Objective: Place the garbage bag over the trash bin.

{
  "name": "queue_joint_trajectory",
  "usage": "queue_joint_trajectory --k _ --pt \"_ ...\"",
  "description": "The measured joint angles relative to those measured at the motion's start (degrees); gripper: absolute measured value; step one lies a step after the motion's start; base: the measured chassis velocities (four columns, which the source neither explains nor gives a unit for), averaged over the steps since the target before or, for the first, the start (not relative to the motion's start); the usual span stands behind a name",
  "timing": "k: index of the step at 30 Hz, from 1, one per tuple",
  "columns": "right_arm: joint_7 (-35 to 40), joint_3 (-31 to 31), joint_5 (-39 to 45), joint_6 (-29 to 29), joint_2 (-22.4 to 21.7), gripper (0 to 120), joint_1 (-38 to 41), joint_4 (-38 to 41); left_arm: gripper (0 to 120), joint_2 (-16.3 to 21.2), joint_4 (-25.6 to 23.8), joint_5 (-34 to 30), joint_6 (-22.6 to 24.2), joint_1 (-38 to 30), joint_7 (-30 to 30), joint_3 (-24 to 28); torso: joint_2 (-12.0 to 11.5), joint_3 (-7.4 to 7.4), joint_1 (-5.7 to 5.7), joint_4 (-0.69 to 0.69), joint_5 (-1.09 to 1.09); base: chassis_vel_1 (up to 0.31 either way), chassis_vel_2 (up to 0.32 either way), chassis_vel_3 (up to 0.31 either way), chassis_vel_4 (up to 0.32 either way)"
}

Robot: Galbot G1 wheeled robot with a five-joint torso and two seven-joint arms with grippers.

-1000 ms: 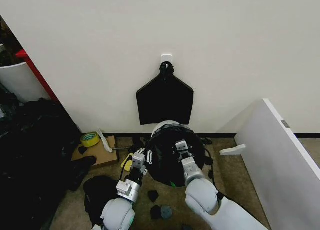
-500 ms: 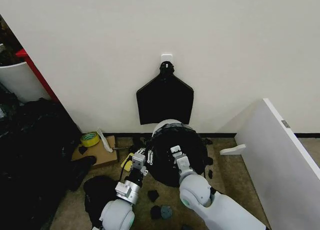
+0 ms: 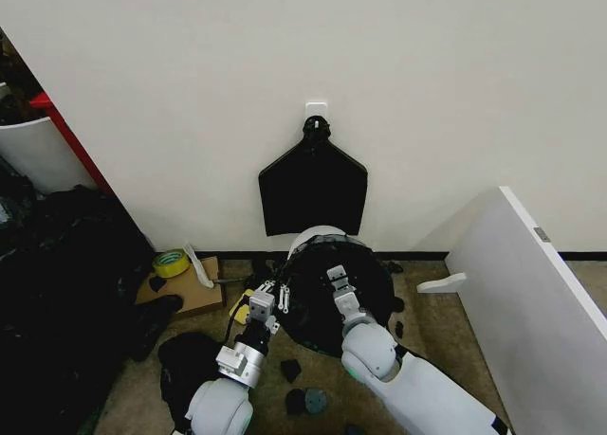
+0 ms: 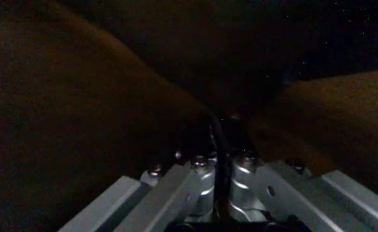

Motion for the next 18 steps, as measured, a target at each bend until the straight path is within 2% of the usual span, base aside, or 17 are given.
queue_joint_trajectory --k 4,10,13,18 --pt "3.13 -0.35 9.24 -3.15 0.13 0 0.37 3.41 3 -0.10 0.23 0.00 -0.05 -0.08 0.00 0.04 0.00 0.00 0.00 0.00 0.00 0.000 0.000 0.000 0.000" --pt "4.49 -0.49 12.15 -6.09 0.58 0 0.43 2.76 3 -0.17 -0.12 -0.01 -0.06 -0.04 0.01 0.06 0.00 0.00 0.00 0.00 0.00 0.000 0.000 0.000 0.000" --pt "4.76 -0.52 11.43 -7.28 0.75 0 -0.02 1.90 3 -0.16 -0.31 -0.04 -0.06 -0.09 0.02 0.12 0.00 0.00 0.00 -0.01 0.00 0.000 0.000 0.000 0.000" --pt "3.11 -0.41 0.71 -8.18 1.07 0 -0.19 -2.38 3 -0.23 -0.81 0.03 -0.06 0.32 0.12 0.22 0.00 0.00 0.00 0.00 0.00 0.000 0.000 0.000 0.000"
